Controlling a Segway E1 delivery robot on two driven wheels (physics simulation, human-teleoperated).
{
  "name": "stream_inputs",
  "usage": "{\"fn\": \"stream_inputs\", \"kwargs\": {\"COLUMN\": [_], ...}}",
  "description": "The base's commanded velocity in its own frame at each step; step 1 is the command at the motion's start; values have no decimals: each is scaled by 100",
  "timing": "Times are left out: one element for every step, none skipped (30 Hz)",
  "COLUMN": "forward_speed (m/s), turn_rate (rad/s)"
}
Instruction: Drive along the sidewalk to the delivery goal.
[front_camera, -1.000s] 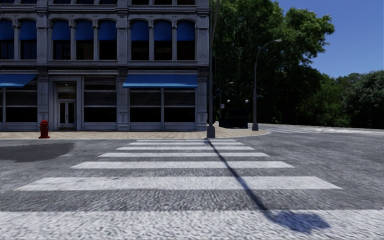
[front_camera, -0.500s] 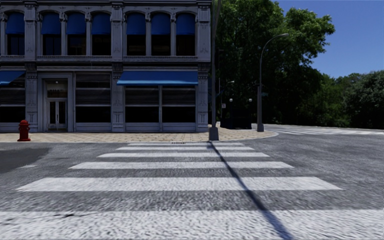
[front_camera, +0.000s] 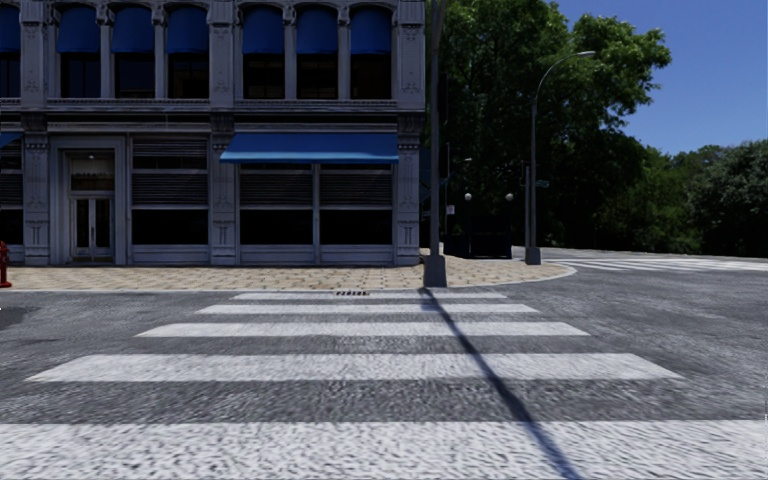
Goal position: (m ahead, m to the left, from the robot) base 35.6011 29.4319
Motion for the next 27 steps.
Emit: {"fn": "stream_inputs", "kwargs": {"forward_speed": [200, 200, 200, 200, 200, 200, 200, 200, 200, 200, 200, 200, 200, 200, 200, 200, 200, 200, 200, 200, 200, 200, 200, 200, 200, 200, 200], "turn_rate": [0, 0, 0, 0, 0, 0, 0, 0, 0, 11, 11, 21, 25, 25, 27, 27, 27, 27, 31, 35, 35, 36, 36, 36, 36, 36, 36]}}
